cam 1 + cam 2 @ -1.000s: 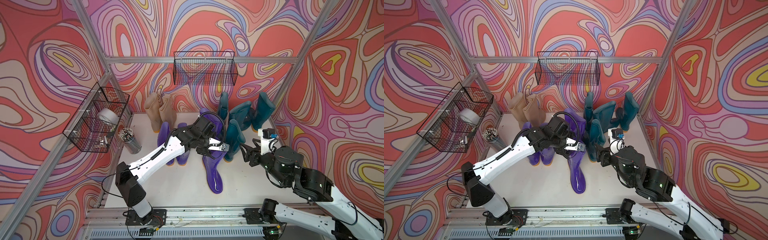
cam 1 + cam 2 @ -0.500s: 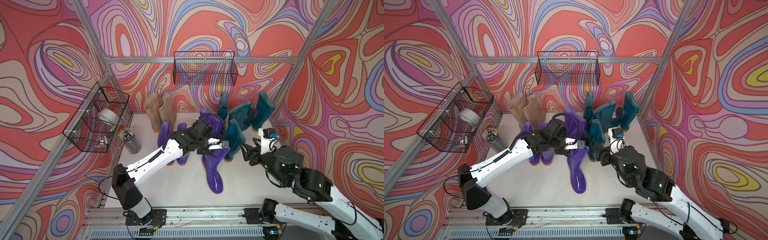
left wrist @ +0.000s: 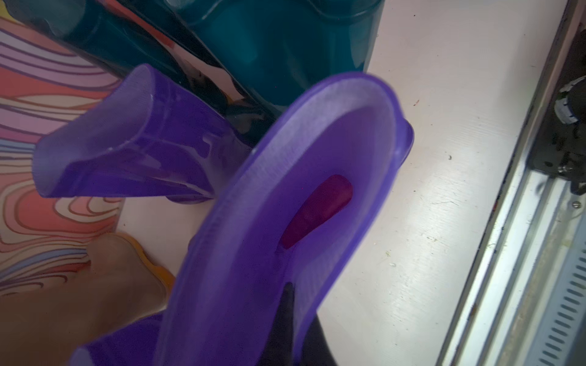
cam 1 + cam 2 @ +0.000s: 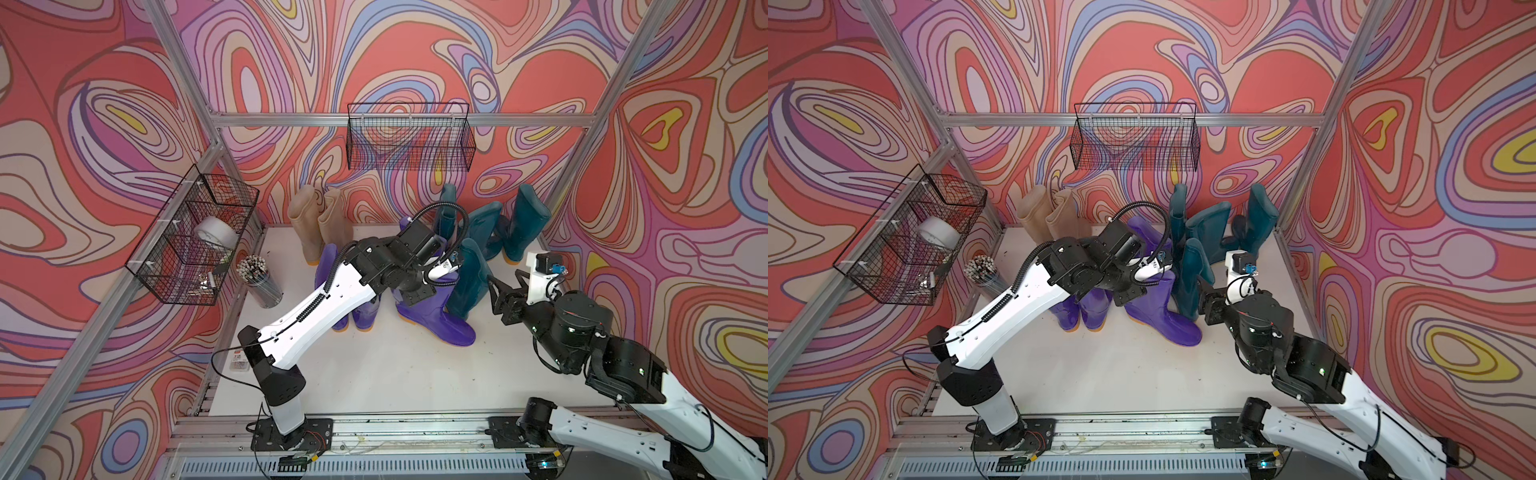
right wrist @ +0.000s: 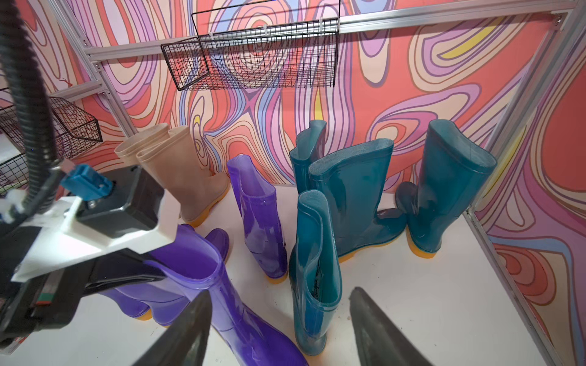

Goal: Match and arrange rain boots in pairs
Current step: Move the rain boot to the center of the board.

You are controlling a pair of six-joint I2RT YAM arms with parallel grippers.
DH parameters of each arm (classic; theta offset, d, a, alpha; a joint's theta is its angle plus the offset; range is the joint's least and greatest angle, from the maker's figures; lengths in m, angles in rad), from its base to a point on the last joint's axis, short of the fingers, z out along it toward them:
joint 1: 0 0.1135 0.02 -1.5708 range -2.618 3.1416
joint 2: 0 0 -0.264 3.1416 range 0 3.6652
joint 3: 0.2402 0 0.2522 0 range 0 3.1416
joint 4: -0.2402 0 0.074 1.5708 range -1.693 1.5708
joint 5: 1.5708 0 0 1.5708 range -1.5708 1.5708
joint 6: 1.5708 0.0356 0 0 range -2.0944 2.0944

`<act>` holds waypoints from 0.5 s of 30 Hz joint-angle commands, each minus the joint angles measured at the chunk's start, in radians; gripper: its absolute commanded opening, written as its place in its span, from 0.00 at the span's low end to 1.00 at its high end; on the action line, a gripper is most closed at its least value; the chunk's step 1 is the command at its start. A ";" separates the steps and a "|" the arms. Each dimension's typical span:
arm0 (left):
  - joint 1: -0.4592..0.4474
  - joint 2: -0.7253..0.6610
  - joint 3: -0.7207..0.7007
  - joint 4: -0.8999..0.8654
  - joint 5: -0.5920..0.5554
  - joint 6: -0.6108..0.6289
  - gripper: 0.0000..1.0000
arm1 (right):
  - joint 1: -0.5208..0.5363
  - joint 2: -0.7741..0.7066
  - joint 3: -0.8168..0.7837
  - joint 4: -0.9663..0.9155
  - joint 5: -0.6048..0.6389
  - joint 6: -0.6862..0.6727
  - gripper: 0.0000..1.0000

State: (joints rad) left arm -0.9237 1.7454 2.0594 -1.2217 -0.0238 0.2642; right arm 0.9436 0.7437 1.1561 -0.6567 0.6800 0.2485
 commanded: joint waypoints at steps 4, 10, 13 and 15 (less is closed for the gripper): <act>-0.011 -0.153 -0.124 -0.029 0.085 -0.349 0.00 | -0.003 0.016 0.019 0.016 0.029 -0.023 0.70; -0.010 -0.221 -0.171 0.007 0.075 -0.656 0.00 | -0.002 0.030 0.010 0.044 0.038 -0.018 0.70; -0.025 -0.279 -0.264 0.094 0.083 -0.810 0.00 | -0.002 0.053 0.010 0.054 0.048 -0.009 0.69; -0.045 -0.315 -0.309 0.120 0.048 -0.865 0.00 | -0.003 0.071 0.018 0.057 0.054 -0.010 0.69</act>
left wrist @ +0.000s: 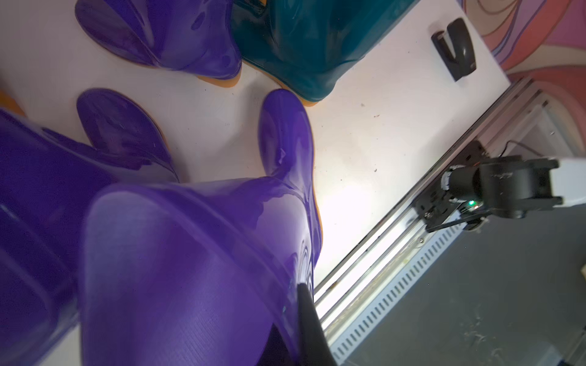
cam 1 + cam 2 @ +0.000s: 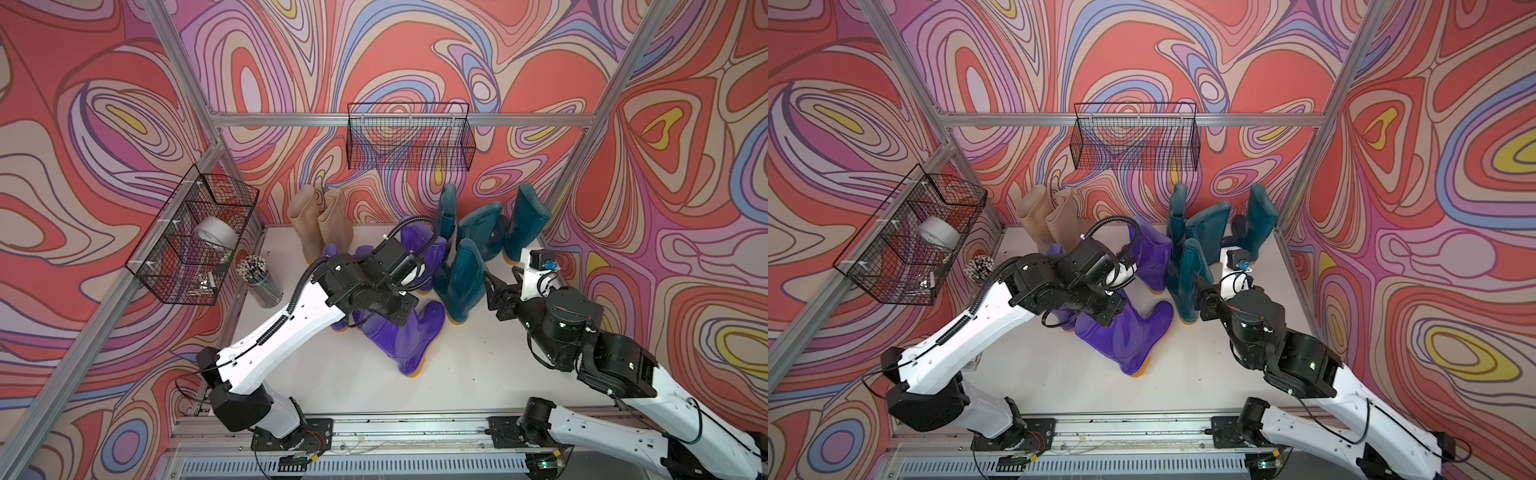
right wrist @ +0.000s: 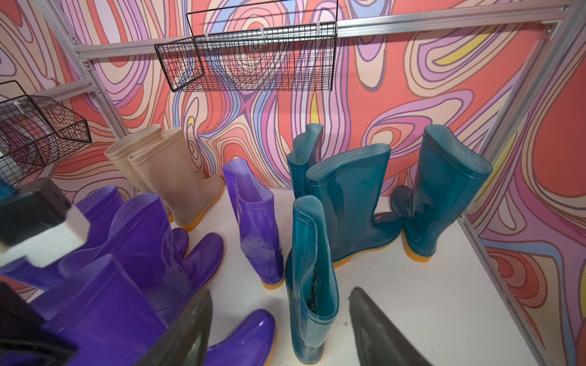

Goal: Match and arrange rain boots in pairs
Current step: Move the rain boot to the center of the board.

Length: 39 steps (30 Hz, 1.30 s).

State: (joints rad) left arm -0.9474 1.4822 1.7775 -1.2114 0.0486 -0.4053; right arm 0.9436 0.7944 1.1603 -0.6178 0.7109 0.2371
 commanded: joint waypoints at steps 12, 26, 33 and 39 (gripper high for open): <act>-0.036 -0.034 -0.096 0.179 -0.125 -0.309 0.00 | -0.007 0.171 0.071 0.098 0.008 -0.052 0.68; -0.036 -0.004 -0.142 0.233 -0.198 -0.271 0.00 | -0.273 0.356 0.140 0.085 -0.294 -0.031 0.69; -0.034 -0.008 -0.108 0.254 -0.232 -0.259 0.00 | -0.380 0.557 0.274 0.103 -0.475 -0.064 0.72; -0.023 -0.028 -0.130 0.282 -0.246 -0.239 0.00 | -0.455 0.772 0.445 0.073 -0.601 -0.089 0.78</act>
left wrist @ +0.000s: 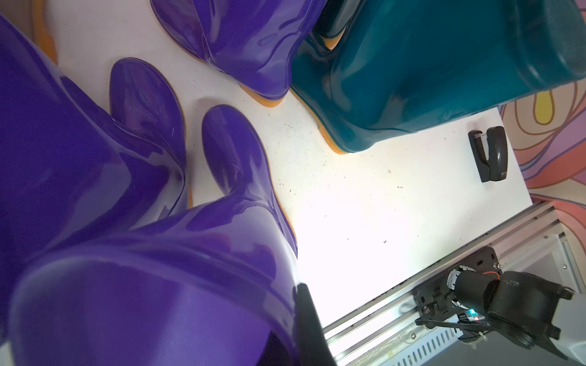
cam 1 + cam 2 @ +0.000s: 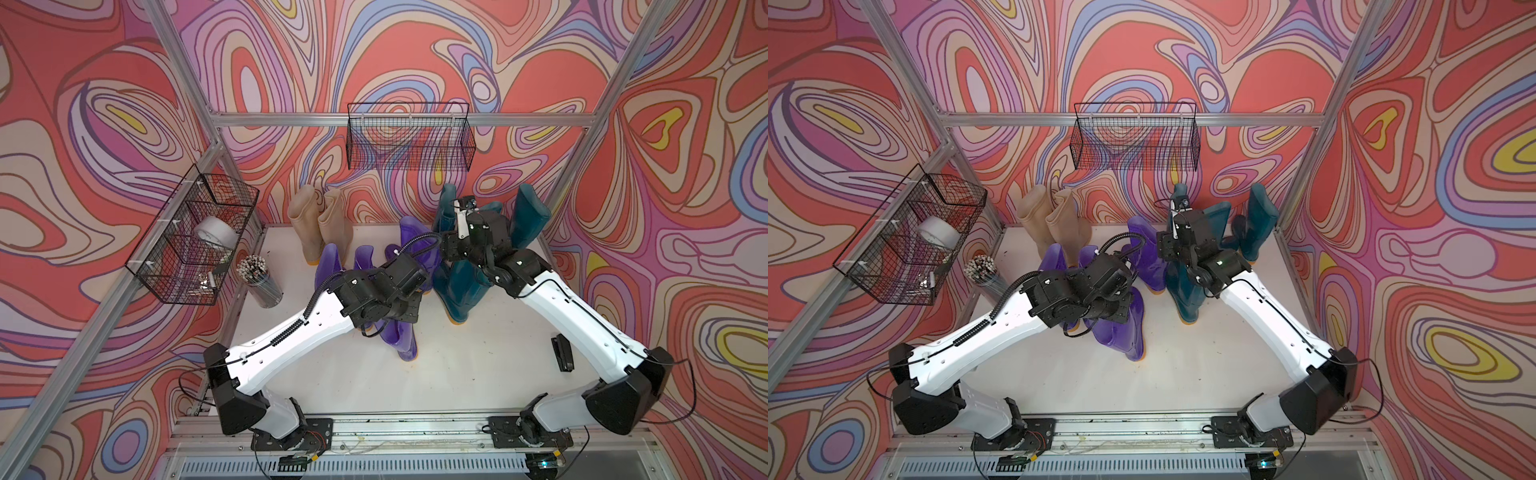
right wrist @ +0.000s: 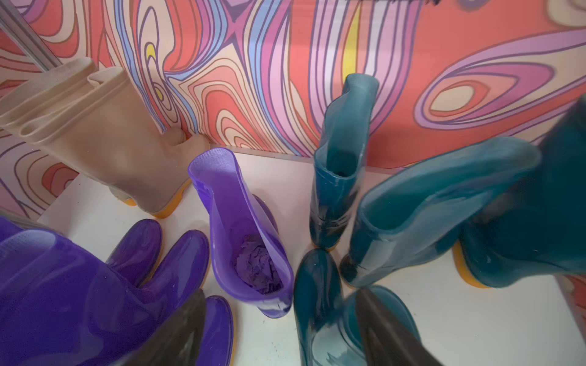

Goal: Match and arrange rain boots in pairs
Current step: Move the rain boot to the center of the board.

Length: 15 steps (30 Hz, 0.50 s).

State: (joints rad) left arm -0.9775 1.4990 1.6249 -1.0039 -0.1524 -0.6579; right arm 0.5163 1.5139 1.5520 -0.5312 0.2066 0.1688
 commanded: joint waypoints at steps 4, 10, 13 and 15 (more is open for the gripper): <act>0.030 -0.044 0.020 0.093 -0.018 0.035 0.00 | -0.046 0.172 0.140 -0.054 -0.135 -0.051 0.81; 0.058 -0.058 0.010 0.122 0.026 0.077 0.00 | -0.056 0.227 0.151 -0.044 -0.211 -0.077 0.82; 0.067 -0.063 0.003 0.132 0.040 0.090 0.00 | -0.057 0.220 0.138 -0.027 -0.264 -0.081 0.83; 0.074 -0.062 0.002 0.132 0.045 0.097 0.00 | -0.056 0.217 0.137 -0.029 -0.273 -0.080 0.84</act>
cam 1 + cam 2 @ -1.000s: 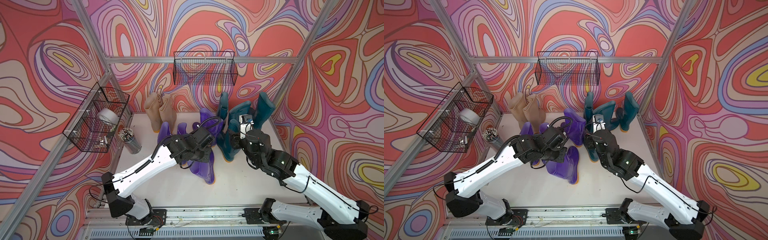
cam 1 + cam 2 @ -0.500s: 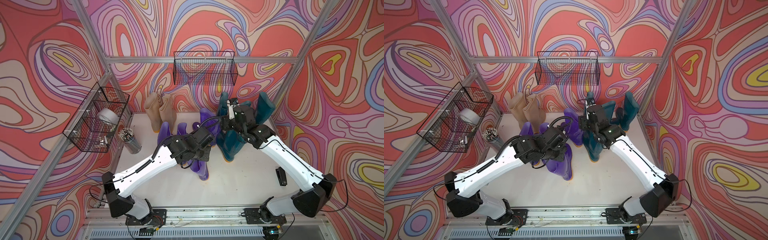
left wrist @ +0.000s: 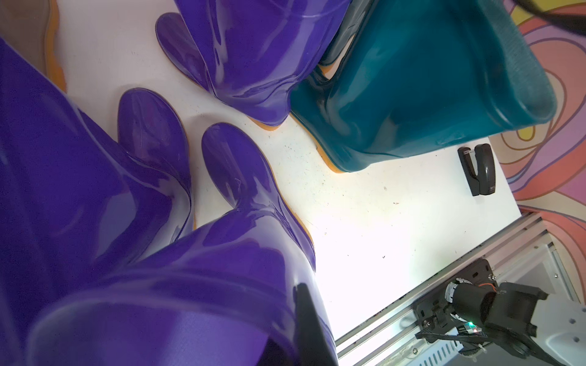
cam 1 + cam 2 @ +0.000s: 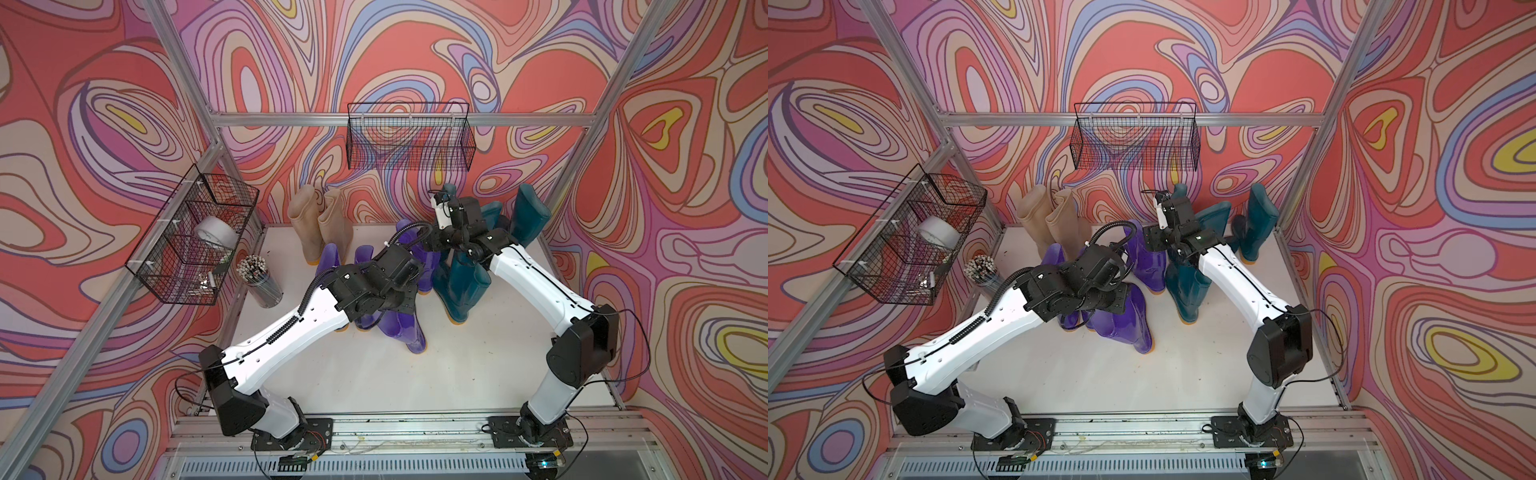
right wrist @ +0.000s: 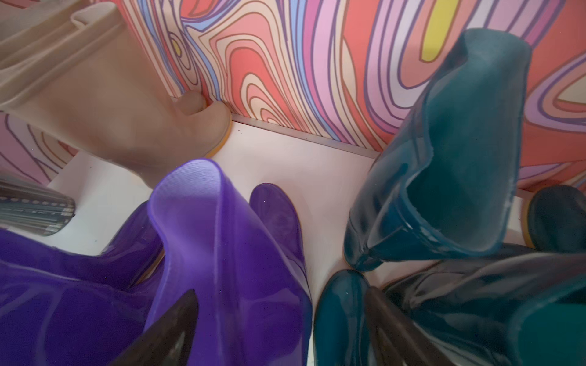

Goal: Match and arrange rain boots in pairs
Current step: Move the rain boot to the center of the board.

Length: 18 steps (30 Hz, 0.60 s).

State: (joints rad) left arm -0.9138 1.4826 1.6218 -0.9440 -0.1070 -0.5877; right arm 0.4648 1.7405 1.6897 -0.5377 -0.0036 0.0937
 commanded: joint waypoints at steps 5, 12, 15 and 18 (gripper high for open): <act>0.021 -0.053 -0.004 0.080 0.016 0.034 0.00 | -0.007 -0.034 0.018 -0.016 -0.109 -0.001 0.84; 0.029 -0.070 -0.012 0.083 0.021 0.039 0.00 | -0.009 0.067 0.125 -0.105 -0.162 -0.058 0.84; 0.031 -0.077 -0.020 0.089 0.029 0.039 0.00 | -0.015 0.050 0.133 -0.096 -0.109 -0.071 0.85; 0.031 -0.082 -0.024 0.087 0.031 0.040 0.00 | -0.017 0.059 0.172 -0.128 -0.094 -0.093 0.85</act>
State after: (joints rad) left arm -0.8883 1.4517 1.5929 -0.9298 -0.0711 -0.5560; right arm 0.4568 1.7897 1.8172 -0.6319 -0.1253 0.0345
